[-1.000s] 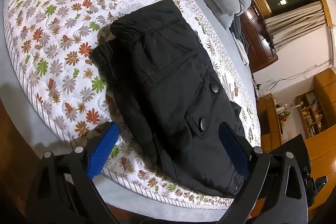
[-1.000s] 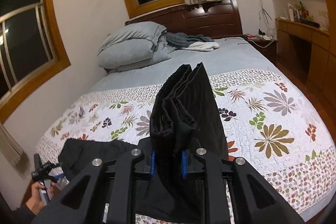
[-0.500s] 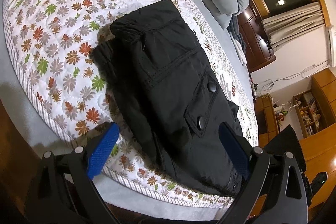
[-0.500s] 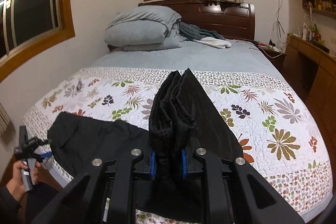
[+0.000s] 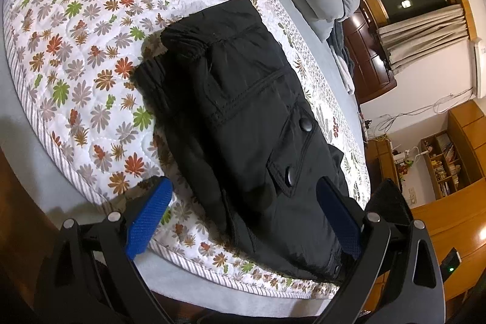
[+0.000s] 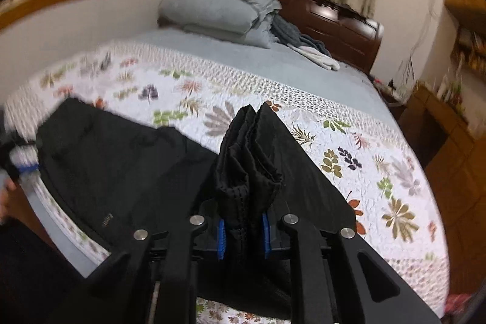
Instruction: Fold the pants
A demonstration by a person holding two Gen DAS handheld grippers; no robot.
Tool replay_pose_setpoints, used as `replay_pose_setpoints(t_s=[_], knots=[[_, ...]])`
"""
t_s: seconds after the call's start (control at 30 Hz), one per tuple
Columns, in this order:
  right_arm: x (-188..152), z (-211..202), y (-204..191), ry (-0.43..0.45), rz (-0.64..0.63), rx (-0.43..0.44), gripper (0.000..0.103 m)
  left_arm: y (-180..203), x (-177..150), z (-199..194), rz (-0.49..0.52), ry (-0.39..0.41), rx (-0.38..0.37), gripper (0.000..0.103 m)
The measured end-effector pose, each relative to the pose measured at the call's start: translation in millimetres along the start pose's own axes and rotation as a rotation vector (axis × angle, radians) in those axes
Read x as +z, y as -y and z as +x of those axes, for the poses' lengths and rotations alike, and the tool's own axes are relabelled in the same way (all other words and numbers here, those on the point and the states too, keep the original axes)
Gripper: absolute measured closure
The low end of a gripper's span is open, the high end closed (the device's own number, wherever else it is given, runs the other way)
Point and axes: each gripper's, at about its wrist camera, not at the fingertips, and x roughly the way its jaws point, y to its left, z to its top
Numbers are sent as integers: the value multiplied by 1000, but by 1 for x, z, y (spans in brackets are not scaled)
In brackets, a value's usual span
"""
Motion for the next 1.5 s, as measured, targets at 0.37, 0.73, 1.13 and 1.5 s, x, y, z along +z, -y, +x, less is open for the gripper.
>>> replay_pose_setpoints(t_s=[0.37, 0.73, 1.13, 1.5], knots=[[-37, 36, -68, -46, -256, -64, 86, 7, -2, 7, 8, -3, 18, 8], [-77, 62, -112, -63, -491, -121, 85, 1, 0, 13, -2, -2, 16, 8], [-65, 18, -74, -15, -332, 176, 44, -2, -2, 13, 8, -9, 13, 7], [-38, 53, -8, -120, -72, 229, 51, -3, -3, 10, -3, -2, -7, 7]])
